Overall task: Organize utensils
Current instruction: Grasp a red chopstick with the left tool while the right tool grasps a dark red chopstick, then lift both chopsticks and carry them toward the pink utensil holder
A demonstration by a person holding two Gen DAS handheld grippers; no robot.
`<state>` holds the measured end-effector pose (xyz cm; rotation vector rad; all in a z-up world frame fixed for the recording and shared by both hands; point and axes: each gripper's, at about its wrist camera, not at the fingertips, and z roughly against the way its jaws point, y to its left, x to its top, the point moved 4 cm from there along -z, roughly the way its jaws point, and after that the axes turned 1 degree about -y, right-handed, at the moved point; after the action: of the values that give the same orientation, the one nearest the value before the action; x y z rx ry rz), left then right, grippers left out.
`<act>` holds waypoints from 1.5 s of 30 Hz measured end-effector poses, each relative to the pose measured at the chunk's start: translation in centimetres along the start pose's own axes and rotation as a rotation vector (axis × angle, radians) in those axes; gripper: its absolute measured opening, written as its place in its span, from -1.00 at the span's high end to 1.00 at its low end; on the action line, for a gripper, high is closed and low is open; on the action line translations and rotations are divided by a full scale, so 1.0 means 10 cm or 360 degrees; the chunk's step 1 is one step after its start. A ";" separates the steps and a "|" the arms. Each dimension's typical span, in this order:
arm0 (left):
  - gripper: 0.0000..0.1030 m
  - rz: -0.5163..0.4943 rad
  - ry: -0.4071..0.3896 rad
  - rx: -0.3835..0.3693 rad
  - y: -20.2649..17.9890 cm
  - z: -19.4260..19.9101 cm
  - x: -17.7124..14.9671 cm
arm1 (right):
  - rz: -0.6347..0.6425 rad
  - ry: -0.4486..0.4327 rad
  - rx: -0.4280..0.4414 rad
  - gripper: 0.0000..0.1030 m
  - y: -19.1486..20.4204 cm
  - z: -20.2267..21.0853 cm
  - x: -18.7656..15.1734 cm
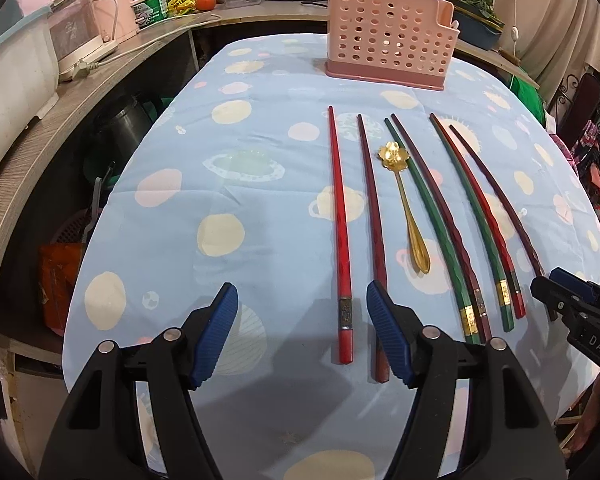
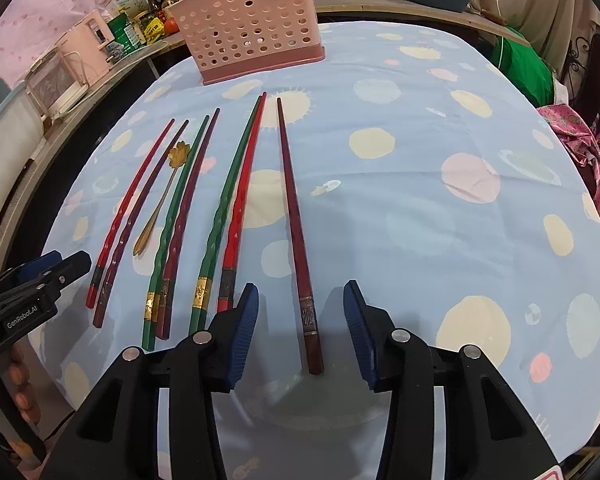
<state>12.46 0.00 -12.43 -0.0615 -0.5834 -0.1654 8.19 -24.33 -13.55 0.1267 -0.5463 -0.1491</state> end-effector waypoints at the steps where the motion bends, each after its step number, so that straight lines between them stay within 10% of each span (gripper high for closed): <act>1: -0.23 -0.0003 0.0003 -0.0003 -0.01 0.00 -0.01 | 0.0001 -0.0001 -0.0001 0.24 0.00 0.00 -0.01; 11: -0.17 -0.0008 0.0046 -0.0024 -0.05 -0.03 -0.10 | 0.0005 -0.0009 -0.0010 0.47 -0.03 0.03 -0.05; 33: 0.84 0.0020 0.0096 -0.0111 -0.06 -0.09 -0.16 | 0.0004 -0.0002 -0.0003 0.82 -0.04 0.05 -0.11; 45: 0.86 0.0055 0.0083 -0.0166 -0.05 0.04 -0.12 | 0.0004 -0.0013 0.0049 0.84 0.03 0.15 -0.09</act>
<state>11.18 -0.25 -12.73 -0.1680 -0.5214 -0.1637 6.67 -24.04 -12.73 0.1553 -0.5569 -0.1391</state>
